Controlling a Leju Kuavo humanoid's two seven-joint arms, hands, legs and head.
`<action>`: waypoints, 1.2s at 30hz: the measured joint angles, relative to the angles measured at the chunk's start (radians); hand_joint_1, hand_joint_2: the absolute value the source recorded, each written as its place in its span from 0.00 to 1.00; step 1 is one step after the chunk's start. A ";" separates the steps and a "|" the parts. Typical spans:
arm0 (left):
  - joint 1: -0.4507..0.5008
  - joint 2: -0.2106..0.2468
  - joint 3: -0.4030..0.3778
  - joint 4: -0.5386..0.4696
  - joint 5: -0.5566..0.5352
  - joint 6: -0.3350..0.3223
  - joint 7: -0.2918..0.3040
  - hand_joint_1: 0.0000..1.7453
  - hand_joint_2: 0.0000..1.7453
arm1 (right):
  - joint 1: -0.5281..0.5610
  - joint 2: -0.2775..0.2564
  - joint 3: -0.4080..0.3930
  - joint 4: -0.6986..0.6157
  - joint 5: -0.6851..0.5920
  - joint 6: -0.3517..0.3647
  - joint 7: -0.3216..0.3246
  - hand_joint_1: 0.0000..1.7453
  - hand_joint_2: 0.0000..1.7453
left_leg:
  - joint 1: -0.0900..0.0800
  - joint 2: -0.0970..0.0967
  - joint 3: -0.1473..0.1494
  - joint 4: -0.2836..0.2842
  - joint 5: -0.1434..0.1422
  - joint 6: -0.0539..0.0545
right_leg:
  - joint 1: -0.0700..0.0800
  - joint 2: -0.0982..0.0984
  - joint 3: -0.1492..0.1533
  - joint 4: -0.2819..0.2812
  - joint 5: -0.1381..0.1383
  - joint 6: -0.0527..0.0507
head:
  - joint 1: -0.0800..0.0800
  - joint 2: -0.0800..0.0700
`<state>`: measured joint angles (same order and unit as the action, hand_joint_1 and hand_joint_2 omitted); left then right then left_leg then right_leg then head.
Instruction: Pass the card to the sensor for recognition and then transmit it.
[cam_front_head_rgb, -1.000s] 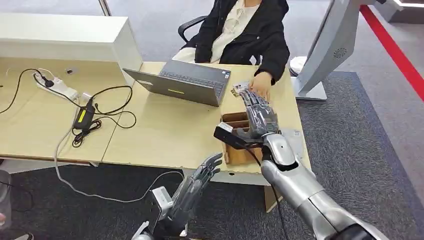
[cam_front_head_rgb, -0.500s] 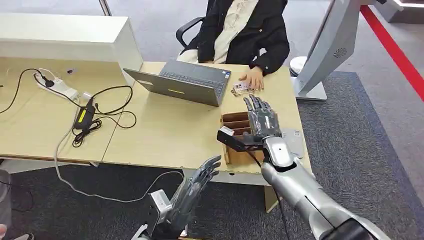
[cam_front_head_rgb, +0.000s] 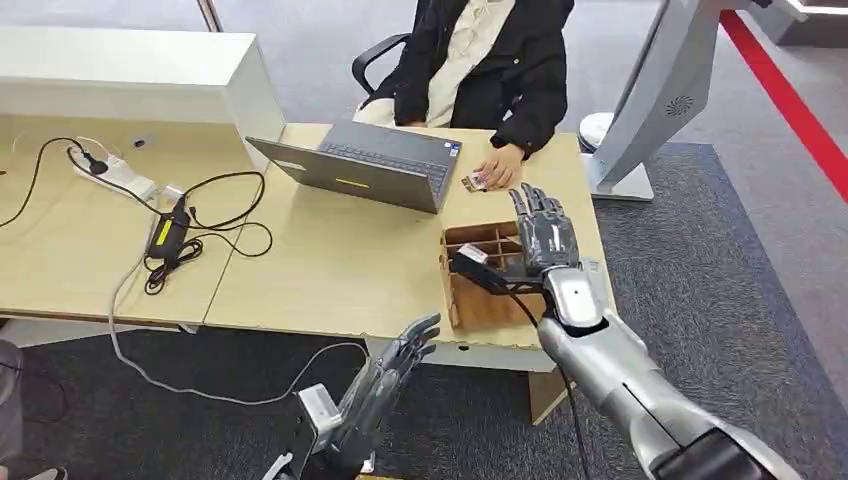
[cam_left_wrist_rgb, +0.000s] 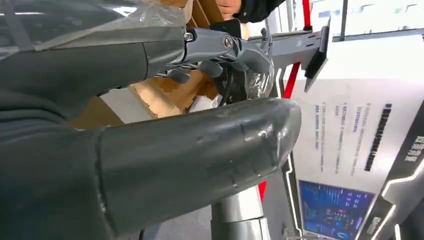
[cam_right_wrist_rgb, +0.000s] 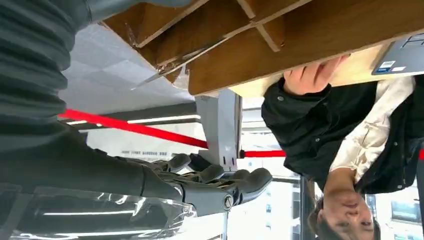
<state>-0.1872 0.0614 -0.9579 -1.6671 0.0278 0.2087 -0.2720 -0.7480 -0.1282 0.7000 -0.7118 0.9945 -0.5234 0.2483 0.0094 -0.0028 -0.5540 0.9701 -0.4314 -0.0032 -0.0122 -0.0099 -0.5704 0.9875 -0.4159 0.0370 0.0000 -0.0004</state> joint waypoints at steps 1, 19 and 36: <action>0.000 0.000 0.000 -0.002 0.000 0.000 0.000 0.00 0.00 | -0.001 -0.002 0.000 0.000 0.000 0.000 0.000 0.00 1.00 | 0.000 0.000 0.000 0.000 0.000 0.000 | 0.000 0.000 0.000 0.000 0.000 0.000 | 0.000 0.000; 0.021 0.009 0.012 -0.013 -0.013 -0.036 0.000 0.00 0.00 | -0.007 -0.062 -0.031 -0.001 -0.001 0.003 0.027 0.00 1.00 | 0.000 0.000 0.000 0.000 0.000 0.000 | 0.000 0.000 0.000 0.000 0.000 0.000 | 0.000 0.000; 0.030 0.009 0.019 -0.013 -0.018 -0.039 0.000 0.00 0.00 | -0.002 -0.075 -0.035 0.000 -0.013 0.003 0.005 0.00 1.00 | 0.000 0.000 0.000 0.000 0.000 0.000 | 0.000 0.000 0.000 0.000 0.000 0.000 | 0.000 0.000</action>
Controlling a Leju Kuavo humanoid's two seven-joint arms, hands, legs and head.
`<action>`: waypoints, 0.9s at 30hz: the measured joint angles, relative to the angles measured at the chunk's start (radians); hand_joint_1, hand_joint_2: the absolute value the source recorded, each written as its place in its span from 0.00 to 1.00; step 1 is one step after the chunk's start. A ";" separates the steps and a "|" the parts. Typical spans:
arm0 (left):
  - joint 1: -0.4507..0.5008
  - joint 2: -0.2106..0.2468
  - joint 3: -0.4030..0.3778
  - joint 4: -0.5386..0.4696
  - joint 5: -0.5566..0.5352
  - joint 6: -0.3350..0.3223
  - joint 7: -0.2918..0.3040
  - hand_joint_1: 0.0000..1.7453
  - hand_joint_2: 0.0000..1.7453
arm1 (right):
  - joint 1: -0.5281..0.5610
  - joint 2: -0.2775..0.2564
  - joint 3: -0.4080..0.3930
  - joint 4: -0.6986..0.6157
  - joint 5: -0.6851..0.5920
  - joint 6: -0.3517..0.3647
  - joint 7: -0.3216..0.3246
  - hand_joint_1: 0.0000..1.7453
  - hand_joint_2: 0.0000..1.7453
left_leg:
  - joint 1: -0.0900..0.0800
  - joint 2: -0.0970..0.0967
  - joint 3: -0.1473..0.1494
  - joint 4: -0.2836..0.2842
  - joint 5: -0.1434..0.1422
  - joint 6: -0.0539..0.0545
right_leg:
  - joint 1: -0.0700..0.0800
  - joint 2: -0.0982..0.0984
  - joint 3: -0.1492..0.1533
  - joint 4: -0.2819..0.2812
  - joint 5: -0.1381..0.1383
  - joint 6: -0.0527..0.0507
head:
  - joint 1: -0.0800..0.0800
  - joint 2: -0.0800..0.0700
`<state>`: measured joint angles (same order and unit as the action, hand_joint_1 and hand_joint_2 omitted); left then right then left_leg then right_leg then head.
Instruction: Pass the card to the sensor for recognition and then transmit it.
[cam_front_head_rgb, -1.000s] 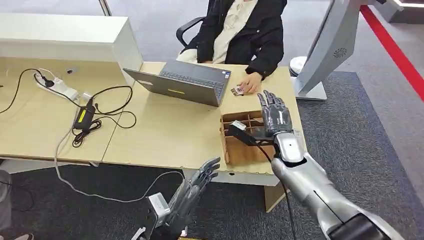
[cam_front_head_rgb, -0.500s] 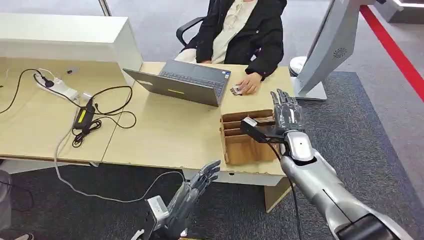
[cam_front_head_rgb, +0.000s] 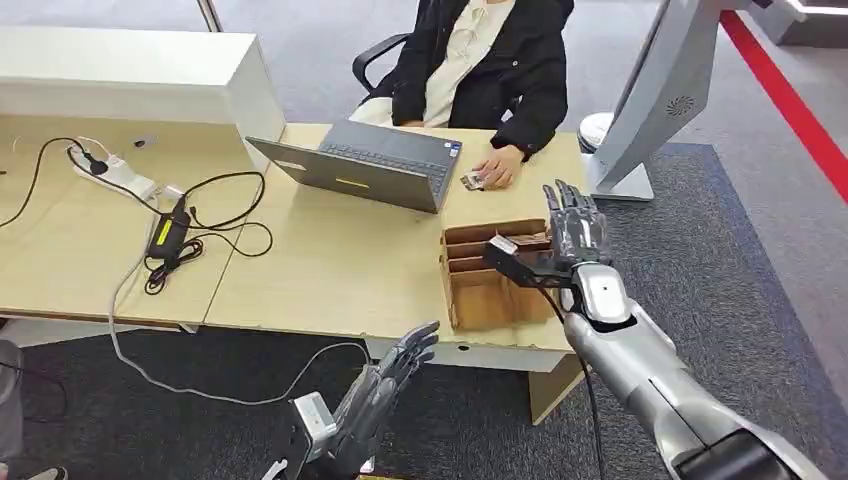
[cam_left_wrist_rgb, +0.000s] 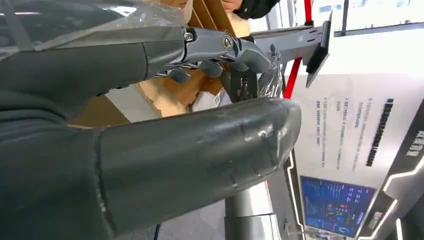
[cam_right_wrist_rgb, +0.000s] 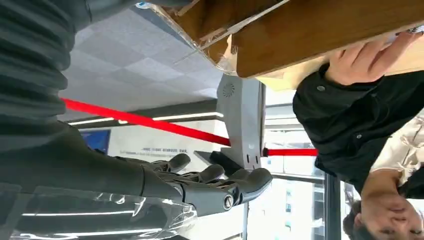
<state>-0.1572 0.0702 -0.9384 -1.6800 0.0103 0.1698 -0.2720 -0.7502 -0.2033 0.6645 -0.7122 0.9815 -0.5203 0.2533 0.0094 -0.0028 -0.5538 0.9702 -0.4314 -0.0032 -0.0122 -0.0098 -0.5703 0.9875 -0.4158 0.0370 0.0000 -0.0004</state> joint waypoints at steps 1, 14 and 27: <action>0.000 0.000 0.000 0.000 0.000 0.000 0.000 0.00 0.00 | 0.000 0.001 -0.001 0.000 0.000 0.000 -0.004 0.00 1.00 | 0.000 0.000 0.000 0.000 0.000 0.000 | 0.000 0.000 0.000 0.000 0.000 0.000 | 0.000 0.000; -0.001 0.000 0.000 0.000 0.005 0.015 -0.003 0.00 0.00 | -0.002 0.026 -0.005 0.001 0.000 0.000 -0.042 0.00 1.00 | 0.000 0.000 0.000 0.000 0.000 0.000 | 0.000 0.000 0.000 0.000 0.000 0.000 | 0.000 0.000; -0.001 0.000 0.000 0.000 0.009 0.034 -0.003 0.00 0.00 | -0.007 0.059 -0.005 0.018 -0.001 0.002 -0.056 0.82 1.00 | 0.000 0.000 0.000 0.000 0.000 0.000 | 0.000 0.000 0.000 0.000 0.000 0.000 | 0.000 0.000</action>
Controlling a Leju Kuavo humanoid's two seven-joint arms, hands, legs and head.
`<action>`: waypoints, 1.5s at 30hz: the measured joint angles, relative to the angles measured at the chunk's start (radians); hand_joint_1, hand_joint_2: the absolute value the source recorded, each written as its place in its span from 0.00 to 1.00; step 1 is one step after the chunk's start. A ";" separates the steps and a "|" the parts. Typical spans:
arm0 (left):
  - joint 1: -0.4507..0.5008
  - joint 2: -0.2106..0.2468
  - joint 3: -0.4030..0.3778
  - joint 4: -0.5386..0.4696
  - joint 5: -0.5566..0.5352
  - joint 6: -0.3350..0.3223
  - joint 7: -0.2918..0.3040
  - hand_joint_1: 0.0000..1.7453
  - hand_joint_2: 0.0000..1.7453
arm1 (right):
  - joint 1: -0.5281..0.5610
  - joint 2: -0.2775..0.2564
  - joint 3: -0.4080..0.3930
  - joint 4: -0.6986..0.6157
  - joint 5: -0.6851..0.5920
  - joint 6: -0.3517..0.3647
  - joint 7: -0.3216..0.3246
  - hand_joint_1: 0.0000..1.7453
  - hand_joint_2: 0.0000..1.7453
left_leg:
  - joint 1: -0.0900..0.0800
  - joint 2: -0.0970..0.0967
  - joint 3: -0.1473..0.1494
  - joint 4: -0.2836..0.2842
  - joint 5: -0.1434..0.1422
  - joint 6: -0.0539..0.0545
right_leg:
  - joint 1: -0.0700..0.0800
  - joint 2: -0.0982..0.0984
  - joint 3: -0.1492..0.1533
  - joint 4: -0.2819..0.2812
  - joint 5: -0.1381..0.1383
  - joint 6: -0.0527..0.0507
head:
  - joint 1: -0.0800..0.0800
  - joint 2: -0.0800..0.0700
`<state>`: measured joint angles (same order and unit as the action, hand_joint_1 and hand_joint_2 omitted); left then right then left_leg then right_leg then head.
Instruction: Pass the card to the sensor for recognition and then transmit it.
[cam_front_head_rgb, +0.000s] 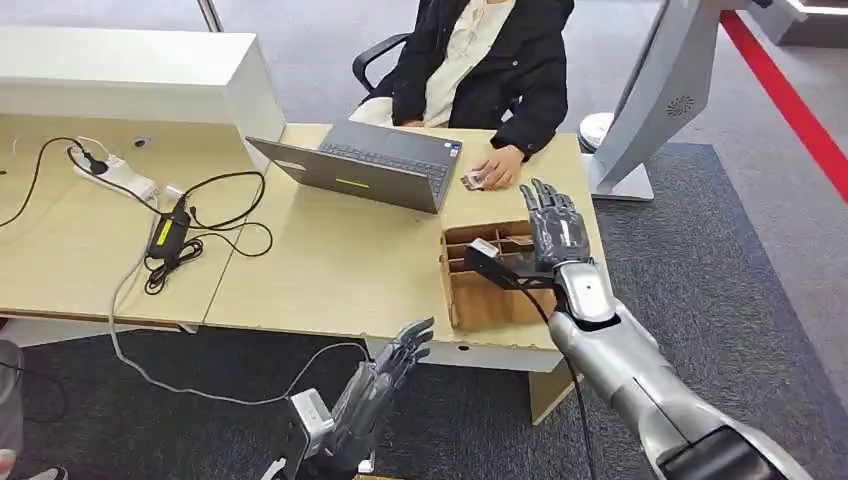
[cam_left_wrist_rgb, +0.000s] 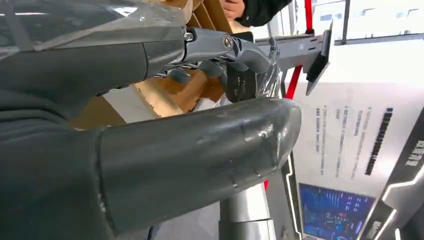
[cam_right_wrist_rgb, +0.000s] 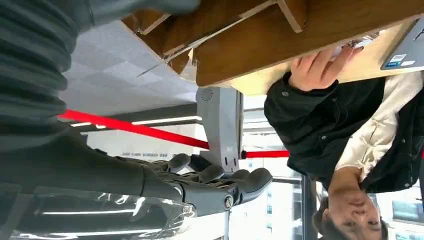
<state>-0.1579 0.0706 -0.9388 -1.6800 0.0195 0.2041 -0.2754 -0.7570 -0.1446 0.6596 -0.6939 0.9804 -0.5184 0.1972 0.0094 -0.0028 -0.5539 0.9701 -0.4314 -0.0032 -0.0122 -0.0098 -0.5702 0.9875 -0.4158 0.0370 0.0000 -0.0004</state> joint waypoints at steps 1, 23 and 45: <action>0.000 0.000 0.000 0.000 0.000 0.001 0.000 0.00 0.00 | 0.000 0.001 0.000 0.002 -0.002 0.001 0.000 0.81 1.00 | 0.000 0.000 0.000 0.000 0.000 0.000 | 0.000 0.000 0.000 0.000 0.000 0.000 | 0.000 0.000; 0.000 0.001 0.000 0.000 0.009 0.012 -0.005 0.00 0.00 | -0.023 0.010 0.000 0.050 -0.024 0.031 -0.002 1.00 1.00 | 0.000 0.000 0.000 0.000 0.000 0.000 | 0.000 0.000 0.000 0.000 0.000 0.000 | 0.000 0.000; -0.007 0.000 0.000 0.003 0.010 -0.013 -0.031 0.00 0.00 | -0.059 0.007 -0.010 -0.012 0.022 -0.113 0.026 0.99 1.00 | 0.000 0.000 0.000 0.000 0.000 0.000 | 0.000 0.000 0.000 0.000 0.000 0.000 | 0.000 0.000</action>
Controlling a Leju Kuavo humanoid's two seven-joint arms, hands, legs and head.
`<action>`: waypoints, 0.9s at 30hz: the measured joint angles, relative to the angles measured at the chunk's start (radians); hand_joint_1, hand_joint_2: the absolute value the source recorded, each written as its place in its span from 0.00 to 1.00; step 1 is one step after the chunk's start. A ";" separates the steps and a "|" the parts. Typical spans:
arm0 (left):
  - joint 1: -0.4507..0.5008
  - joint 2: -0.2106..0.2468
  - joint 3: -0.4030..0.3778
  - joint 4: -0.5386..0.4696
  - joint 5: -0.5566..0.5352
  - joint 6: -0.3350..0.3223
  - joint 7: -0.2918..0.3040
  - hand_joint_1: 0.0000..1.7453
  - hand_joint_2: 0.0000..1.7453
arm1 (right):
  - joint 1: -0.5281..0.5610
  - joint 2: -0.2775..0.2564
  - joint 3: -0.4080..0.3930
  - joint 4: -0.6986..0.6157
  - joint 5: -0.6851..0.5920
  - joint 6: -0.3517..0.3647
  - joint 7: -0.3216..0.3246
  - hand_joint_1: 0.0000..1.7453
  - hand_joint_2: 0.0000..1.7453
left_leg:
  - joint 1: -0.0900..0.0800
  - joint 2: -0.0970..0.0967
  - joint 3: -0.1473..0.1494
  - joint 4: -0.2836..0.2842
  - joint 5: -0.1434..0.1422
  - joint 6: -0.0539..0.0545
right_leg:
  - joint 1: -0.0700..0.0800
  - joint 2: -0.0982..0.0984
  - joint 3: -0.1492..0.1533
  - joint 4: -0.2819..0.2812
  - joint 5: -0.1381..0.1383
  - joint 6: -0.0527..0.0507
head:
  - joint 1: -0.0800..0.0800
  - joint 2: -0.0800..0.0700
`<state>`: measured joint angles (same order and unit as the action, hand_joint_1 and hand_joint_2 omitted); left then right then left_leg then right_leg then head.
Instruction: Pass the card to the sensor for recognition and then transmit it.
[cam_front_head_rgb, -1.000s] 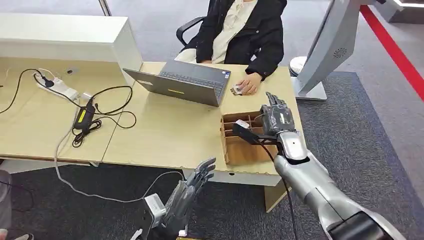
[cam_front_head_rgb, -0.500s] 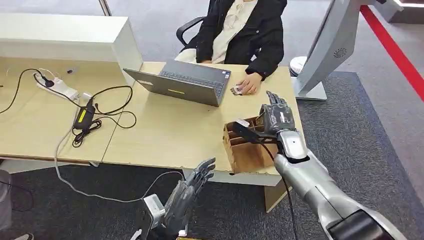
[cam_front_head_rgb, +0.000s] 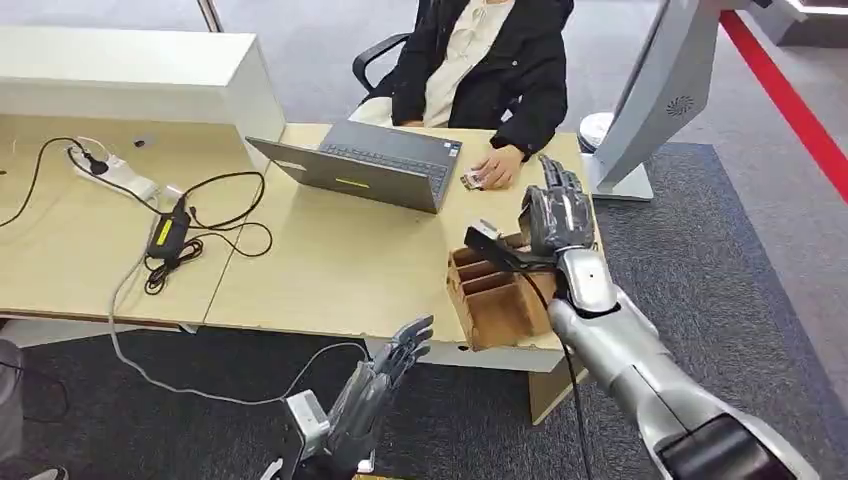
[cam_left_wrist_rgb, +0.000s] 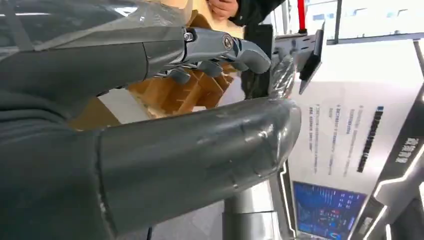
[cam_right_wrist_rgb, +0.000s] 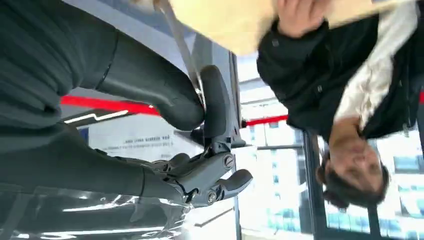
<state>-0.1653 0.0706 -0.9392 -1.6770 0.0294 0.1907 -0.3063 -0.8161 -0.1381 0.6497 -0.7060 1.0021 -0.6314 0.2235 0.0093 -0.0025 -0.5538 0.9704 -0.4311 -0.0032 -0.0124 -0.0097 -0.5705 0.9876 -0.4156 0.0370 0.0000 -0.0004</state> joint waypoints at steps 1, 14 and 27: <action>-0.004 0.000 -0.001 0.001 0.005 -0.001 -0.004 0.00 0.00 | -0.014 -0.004 -0.004 -0.018 0.007 0.001 0.009 0.97 1.00 | 0.000 0.000 0.000 0.000 0.000 0.000 | 0.000 0.000 0.000 0.000 0.000 0.000 | 0.000 0.000; -0.057 -0.003 -0.022 0.018 0.050 0.019 -0.032 0.00 0.00 | -0.113 -0.031 -0.024 -0.158 0.020 0.051 0.046 0.97 1.00 | 0.000 0.000 0.001 0.000 0.000 0.000 | 0.000 0.000 0.000 0.000 0.000 0.000 | 0.000 0.000; -0.092 -0.024 -0.044 0.052 0.077 -0.027 -0.074 0.00 0.00 | -0.201 -0.001 -0.021 -0.044 -0.058 0.101 0.012 1.00 1.00 | 0.000 0.000 0.000 0.000 0.000 0.000 | 0.000 0.000 0.000 0.000 0.000 0.000 | 0.000 0.000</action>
<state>-0.2576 0.0461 -0.9834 -1.6247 0.1061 0.1632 -0.3807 -1.0173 -0.1392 0.6283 -0.7499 0.9441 -0.5306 0.2357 0.0093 -0.0026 -0.5538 0.9704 -0.4311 -0.0033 -0.0123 -0.0096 -0.5705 0.9876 -0.4154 0.0369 -0.0004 -0.0004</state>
